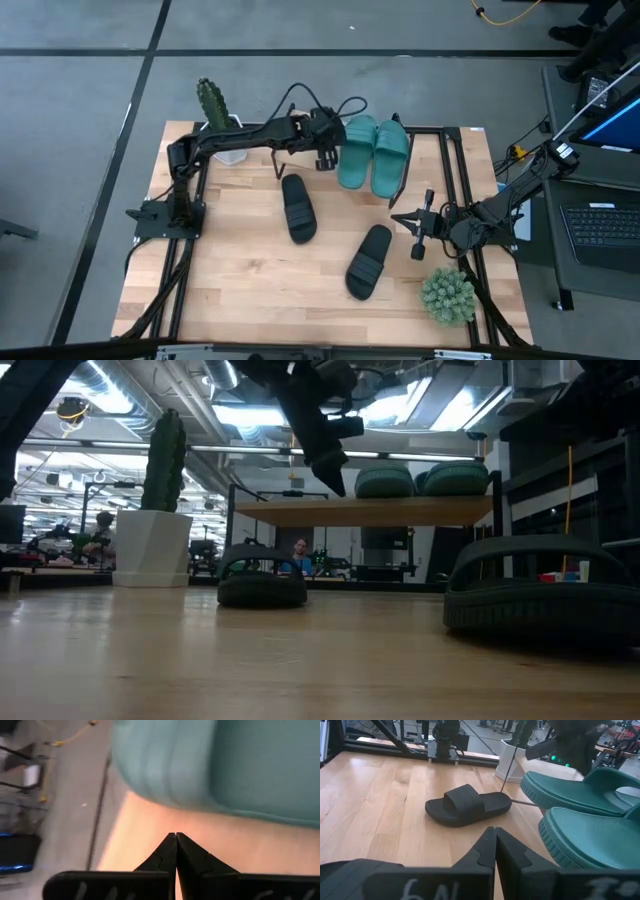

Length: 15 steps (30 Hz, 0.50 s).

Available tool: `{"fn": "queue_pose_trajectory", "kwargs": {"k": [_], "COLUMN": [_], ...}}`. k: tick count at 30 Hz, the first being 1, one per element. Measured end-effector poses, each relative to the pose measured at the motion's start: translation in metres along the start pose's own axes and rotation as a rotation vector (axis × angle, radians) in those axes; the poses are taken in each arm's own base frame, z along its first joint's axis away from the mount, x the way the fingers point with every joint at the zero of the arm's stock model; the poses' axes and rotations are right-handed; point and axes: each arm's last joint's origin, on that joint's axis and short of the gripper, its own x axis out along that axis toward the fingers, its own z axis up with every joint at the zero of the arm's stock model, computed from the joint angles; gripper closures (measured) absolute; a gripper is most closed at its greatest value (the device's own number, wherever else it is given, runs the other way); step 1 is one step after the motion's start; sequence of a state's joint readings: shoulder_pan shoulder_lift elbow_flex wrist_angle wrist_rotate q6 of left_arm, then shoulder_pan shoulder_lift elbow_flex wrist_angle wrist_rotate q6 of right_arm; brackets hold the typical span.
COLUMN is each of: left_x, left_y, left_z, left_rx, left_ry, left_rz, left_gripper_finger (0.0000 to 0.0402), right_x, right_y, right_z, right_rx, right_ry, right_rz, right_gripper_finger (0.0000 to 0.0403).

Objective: Pick and place slides into the shelf
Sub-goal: Put the left black slide on the shelf

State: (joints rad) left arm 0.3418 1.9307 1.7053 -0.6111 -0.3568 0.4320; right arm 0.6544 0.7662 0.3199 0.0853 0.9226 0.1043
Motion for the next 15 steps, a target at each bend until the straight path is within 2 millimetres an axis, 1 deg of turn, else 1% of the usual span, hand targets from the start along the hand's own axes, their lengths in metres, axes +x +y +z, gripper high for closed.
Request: {"fn": "queue_pose_trajectory", "kwargs": {"k": [3, 5, 7, 12, 15], "left_x": [-0.012, -0.024, -0.041, -0.096, -0.129], "left_y": [0.001, 0.003, 0.008, 0.02, 0.025], "left_z": [-0.001, 0.002, 0.002, 0.006, 0.003], "left_rx": [0.063, 0.083, 0.082, 0.019, -0.039], "left_ry": [0.031, 0.017, 0.009, -0.118, -0.193], "left_rz": [0.045, 0.075, 0.086, 0.116, 0.063], "left_gripper_finger": [0.0401, 0.0401, 0.0401, 0.0401, 0.0401], "right_x": [0.0, 0.0, 0.0, 0.0, 0.0], "right_y": [0.0, 0.0, 0.0, 0.0, 0.0], "right_z": [0.0, 0.0, 0.0, 0.0, 0.0], "right_rx": [0.0, -0.001, 0.0, -0.004, -0.004], "right_ry": [0.0, 0.0, 0.0, 0.002, 0.002], "right_rz": [0.0, 0.001, 0.0, 0.0, 0.0], "right_gripper_finger": [0.0392, 0.0392, 0.0392, 0.0392, 0.0392]}}
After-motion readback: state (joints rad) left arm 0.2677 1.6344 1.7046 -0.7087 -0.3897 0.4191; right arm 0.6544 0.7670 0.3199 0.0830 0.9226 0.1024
